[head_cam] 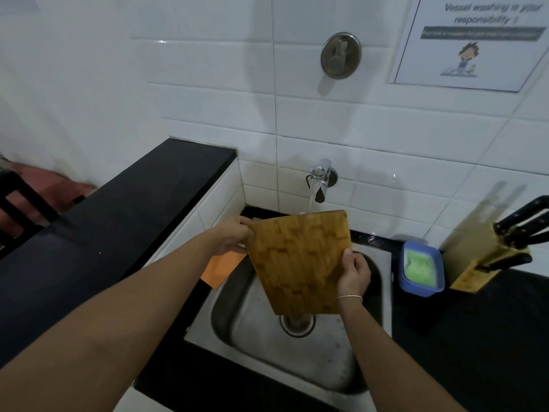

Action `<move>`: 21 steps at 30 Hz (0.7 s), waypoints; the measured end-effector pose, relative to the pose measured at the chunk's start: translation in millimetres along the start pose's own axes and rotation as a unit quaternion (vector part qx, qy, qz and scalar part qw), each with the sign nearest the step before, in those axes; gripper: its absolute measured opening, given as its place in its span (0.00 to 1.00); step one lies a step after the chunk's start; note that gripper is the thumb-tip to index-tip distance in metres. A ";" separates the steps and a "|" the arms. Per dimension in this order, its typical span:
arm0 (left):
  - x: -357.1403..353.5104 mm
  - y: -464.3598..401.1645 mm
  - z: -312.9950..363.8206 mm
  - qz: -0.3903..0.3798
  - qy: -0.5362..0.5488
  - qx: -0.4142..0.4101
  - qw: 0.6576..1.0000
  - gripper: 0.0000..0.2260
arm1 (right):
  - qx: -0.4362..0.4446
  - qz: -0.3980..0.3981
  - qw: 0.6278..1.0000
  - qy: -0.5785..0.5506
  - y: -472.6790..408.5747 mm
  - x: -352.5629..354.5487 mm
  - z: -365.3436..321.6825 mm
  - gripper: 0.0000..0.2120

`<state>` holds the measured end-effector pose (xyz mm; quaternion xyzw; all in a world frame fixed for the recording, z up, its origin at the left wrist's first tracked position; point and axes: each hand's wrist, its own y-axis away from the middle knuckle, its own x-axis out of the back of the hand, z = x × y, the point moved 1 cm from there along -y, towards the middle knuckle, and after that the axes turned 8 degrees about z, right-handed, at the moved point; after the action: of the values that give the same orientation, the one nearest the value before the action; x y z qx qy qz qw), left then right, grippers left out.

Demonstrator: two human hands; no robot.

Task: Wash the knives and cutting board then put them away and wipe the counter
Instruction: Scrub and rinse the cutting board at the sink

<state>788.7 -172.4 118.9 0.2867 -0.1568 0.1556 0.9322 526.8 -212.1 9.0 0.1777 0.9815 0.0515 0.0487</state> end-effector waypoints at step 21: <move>-47.5 -8.9 60.6 0.112 -0.109 -0.177 0.972 0.10 | 0.041 0.022 0.989 0.140 -9.4 30.5 5.0 0.19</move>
<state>737.0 -224.3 144.2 0.1127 -0.3138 0.1969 0.9220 495.7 -209.7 0.6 0.1924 0.9758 0.0362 -0.0974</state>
